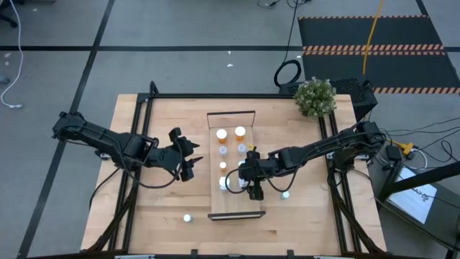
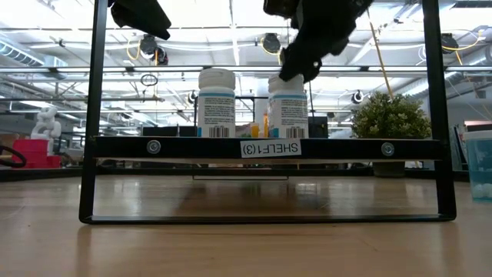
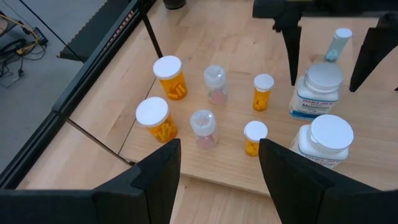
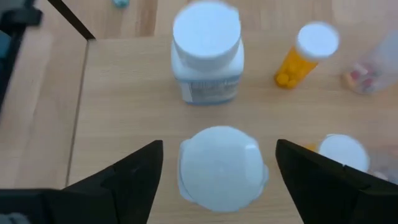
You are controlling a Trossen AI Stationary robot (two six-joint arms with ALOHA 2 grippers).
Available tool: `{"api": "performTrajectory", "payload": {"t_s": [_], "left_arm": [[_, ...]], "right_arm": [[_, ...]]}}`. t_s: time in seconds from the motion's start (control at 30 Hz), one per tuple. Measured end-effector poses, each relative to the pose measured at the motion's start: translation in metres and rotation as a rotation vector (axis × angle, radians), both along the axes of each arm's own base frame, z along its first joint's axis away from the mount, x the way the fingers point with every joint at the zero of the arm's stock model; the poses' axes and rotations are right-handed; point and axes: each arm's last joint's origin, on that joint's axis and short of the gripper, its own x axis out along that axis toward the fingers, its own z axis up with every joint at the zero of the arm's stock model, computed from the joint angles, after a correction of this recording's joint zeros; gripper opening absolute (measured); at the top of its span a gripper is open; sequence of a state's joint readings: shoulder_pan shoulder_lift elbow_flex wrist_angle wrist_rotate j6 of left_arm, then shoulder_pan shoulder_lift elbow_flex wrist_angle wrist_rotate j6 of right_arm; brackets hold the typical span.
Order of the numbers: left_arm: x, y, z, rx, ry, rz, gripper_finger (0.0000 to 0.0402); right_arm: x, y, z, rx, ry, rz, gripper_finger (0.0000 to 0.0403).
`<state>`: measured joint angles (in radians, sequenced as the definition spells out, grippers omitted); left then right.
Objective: Pick and place medicine bottles onto shelf by color
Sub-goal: Put the left blue medicine bottle on the shelf
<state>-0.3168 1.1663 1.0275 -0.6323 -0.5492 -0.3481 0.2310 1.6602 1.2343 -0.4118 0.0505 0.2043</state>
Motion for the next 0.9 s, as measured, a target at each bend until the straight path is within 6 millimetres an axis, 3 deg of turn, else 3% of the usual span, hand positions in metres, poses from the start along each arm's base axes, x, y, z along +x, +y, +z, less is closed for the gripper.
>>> {"api": "performTrajectory", "payload": {"t_s": [0.4, 0.67, 0.9], "left_arm": [[-0.001, -0.005, 0.0, -0.016, -0.002, -0.018, 0.0218], [0.002, -0.03, -0.012, -0.01, 0.045, -0.101, 0.0218], [0.007, -0.062, -0.037, -0.056, 0.117, -0.116, 0.0218]], "right_arm": [[-0.027, 0.008, 0.044, 0.015, -0.108, 0.016, 0.0307], [-0.055, 0.024, 0.058, -0.094, -0.106, -0.063, 0.0282], [-0.066, 0.038, 0.064, -0.109, -0.137, -0.047, 0.0263]]}}
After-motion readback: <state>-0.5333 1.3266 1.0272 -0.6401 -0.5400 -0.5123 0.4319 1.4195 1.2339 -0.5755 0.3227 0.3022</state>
